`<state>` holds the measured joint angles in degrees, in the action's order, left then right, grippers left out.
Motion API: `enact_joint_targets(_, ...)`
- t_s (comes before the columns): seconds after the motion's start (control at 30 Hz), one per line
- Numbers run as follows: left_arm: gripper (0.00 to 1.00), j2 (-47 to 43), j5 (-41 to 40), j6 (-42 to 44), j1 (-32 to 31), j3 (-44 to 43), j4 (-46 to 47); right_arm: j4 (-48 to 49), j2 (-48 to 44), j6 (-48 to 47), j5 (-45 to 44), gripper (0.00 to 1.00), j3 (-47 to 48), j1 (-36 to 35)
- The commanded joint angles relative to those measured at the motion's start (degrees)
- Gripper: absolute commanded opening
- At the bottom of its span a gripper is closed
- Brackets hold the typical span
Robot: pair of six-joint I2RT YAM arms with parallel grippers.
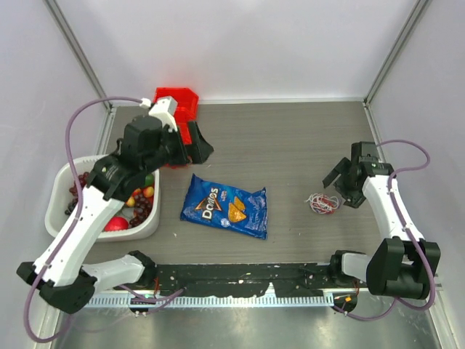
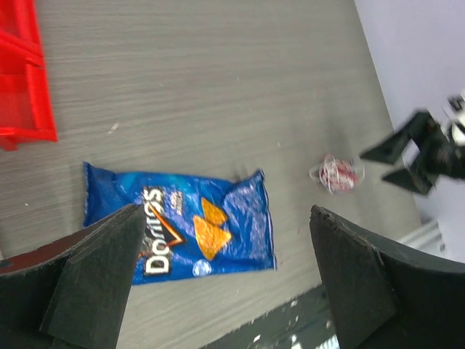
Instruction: Untangle the cables
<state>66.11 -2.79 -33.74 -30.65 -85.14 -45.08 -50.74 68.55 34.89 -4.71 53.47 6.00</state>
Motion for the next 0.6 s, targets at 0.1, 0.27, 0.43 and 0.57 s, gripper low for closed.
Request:
enact_joint_targets(0.1, 1.0, -13.0, 1.0, 14.2, -10.2, 8.5, 1.9, 7.1, 0.1, 5.4, 11.7, 0.81, -7.3, 0.6)
enact_joint_targets(0.27, 1.0, -16.4, 1.9, 9.6, -10.2, 12.5, 0.2, 9.0, 4.3, 3.1, 11.0, 0.77, -7.7, 0.6)
enact_joint_targets(0.43, 0.96, -6.0, 9.2, 10.4, -10.2, 2.2, -4.2, 11.9, 8.6, -2.0, 10.1, 0.68, -7.4, 0.6)
enact_joint_targets(0.57, 0.93, -0.3, 11.1, 9.0, -10.2, -4.8, -6.2, 18.9, 11.1, -2.5, 15.1, 0.51, -9.5, 0.3)
